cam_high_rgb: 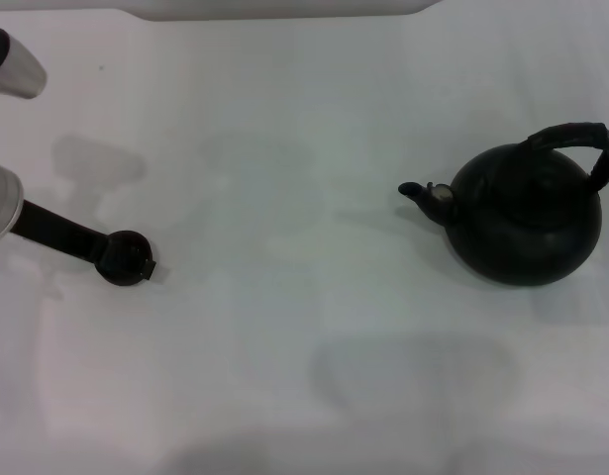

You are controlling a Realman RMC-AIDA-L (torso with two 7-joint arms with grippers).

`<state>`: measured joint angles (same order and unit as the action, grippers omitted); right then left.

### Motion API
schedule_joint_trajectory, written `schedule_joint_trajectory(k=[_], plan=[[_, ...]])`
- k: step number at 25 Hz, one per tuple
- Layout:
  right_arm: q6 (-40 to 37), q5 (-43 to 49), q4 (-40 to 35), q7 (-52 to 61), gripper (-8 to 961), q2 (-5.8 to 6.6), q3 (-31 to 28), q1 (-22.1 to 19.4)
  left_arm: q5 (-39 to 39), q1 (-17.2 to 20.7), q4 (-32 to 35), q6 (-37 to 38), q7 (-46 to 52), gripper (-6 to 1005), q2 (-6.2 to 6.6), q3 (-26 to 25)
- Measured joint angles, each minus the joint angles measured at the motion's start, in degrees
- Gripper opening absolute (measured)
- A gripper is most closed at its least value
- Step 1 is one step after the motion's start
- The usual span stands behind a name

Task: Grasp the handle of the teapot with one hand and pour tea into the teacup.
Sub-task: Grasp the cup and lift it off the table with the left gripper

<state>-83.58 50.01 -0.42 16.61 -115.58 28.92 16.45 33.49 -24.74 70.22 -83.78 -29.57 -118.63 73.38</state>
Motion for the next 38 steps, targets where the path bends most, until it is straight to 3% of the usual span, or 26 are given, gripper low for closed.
schedule_joint_trajectory(k=[18,29,38], plan=[[-0.1,0.0,-0.2,0.0,880,0.09,0.0,0.4,-1.0,-1.9,-2.3,-0.2,0.3,851,0.01,0.0],[0.0,0.0,0.0,0.0,880,0.09,0.0,0.5,-1.8,-2.7,-2.6,-0.4,0.3,702,-0.01,0.0],[-0.1,0.0,0.1,0.0,880,0.09,0.2,1.4,-2.8,-7.7,0.4,-1.6,-0.4,703,0.32,-0.2]])
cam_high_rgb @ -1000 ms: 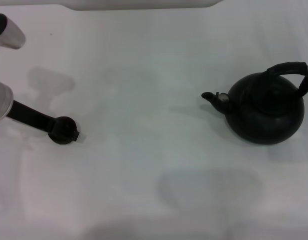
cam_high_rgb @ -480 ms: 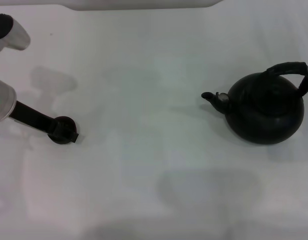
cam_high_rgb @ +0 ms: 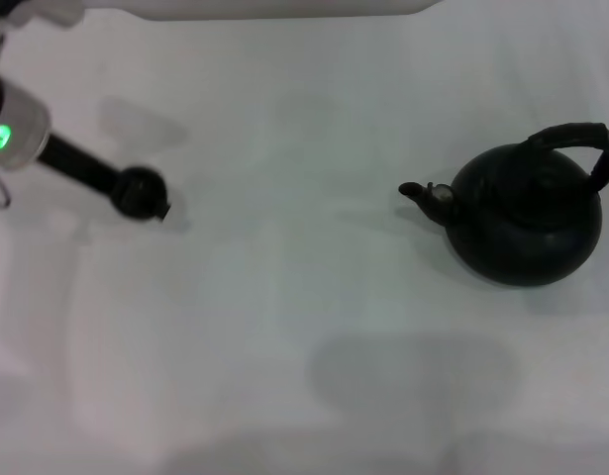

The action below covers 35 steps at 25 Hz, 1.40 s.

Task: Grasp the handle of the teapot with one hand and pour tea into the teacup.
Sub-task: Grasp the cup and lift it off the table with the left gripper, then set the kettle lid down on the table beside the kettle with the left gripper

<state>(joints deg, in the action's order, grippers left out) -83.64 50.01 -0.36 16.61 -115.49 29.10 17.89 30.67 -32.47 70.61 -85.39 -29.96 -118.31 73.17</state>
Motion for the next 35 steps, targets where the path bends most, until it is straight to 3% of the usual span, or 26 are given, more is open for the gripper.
schedule_joint_trajectory(k=[2,10,17,29,35], plan=[[0.1,0.0,0.0,0.0,880,0.00,0.8,0.4,-0.8,-5.4,-1.7,0.1,-0.2,703,-0.11,0.4],[-0.8,0.1,0.4,0.0,879,-0.17,2.2,0.9,-0.1,-17.2,-9.5,1.9,1.9,702,-0.61,10.3],[-1.7,0.1,1.0,0.0,879,-0.18,2.2,0.8,6.9,-21.0,-11.5,4.5,2.6,702,-0.86,18.9],[-2.9,0.1,1.6,0.0,879,-0.26,2.8,1.2,14.5,-26.8,-23.0,12.8,2.5,701,-1.23,26.7],[-2.6,0.1,1.7,0.0,879,-0.27,2.8,1.3,17.3,-27.9,-24.4,15.5,2.6,701,-1.31,29.6]])
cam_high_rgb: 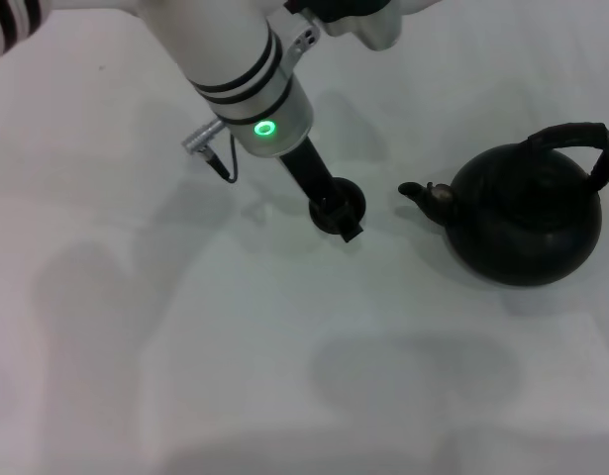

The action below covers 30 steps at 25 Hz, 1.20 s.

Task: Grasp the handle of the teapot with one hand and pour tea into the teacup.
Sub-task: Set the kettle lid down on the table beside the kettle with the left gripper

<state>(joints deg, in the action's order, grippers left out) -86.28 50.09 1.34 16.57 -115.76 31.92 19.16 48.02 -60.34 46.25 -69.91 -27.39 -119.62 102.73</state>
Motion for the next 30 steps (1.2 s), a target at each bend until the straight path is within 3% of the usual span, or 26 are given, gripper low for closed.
schedule_joint_trajectory(k=[10,30], plan=[[-0.1,0.0,0.0,0.0,878,0.00,0.0,-0.1,1.3,-2.0,-1.9,4.3,4.4,703,-0.18,8.9],[-0.4,0.0,0.8,-0.1,878,0.06,0.0,-0.2,1.3,-1.4,-2.0,6.3,5.3,702,-0.18,11.0]])
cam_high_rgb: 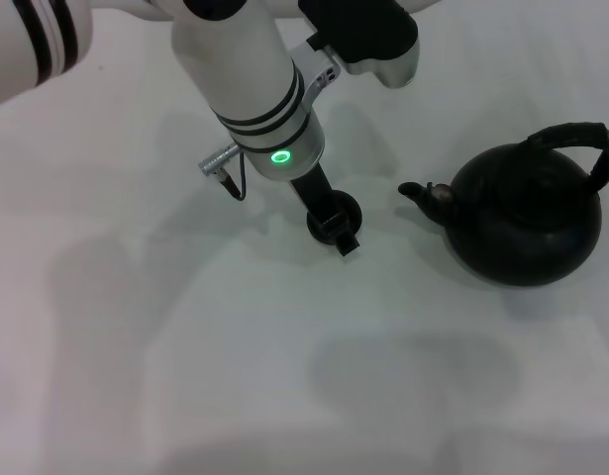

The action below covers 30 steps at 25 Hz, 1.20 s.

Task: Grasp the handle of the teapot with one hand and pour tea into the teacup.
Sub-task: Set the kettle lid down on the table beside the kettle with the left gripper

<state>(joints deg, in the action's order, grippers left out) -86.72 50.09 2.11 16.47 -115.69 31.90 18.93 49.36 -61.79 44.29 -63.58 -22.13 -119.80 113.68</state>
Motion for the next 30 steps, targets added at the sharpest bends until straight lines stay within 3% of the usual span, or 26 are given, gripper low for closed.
schedule_joint_trajectory(k=[24,30], plan=[[-1.6,0.0,0.7,-0.2,877,-0.06,0.7,-0.2,-0.4,-0.3,-0.3,0.4,2.2,703,0.00,4.0],[-1.6,0.0,0.8,-0.2,877,-0.06,0.7,-0.3,-0.5,-0.2,-0.2,0.4,2.2,786,0.01,4.0]])
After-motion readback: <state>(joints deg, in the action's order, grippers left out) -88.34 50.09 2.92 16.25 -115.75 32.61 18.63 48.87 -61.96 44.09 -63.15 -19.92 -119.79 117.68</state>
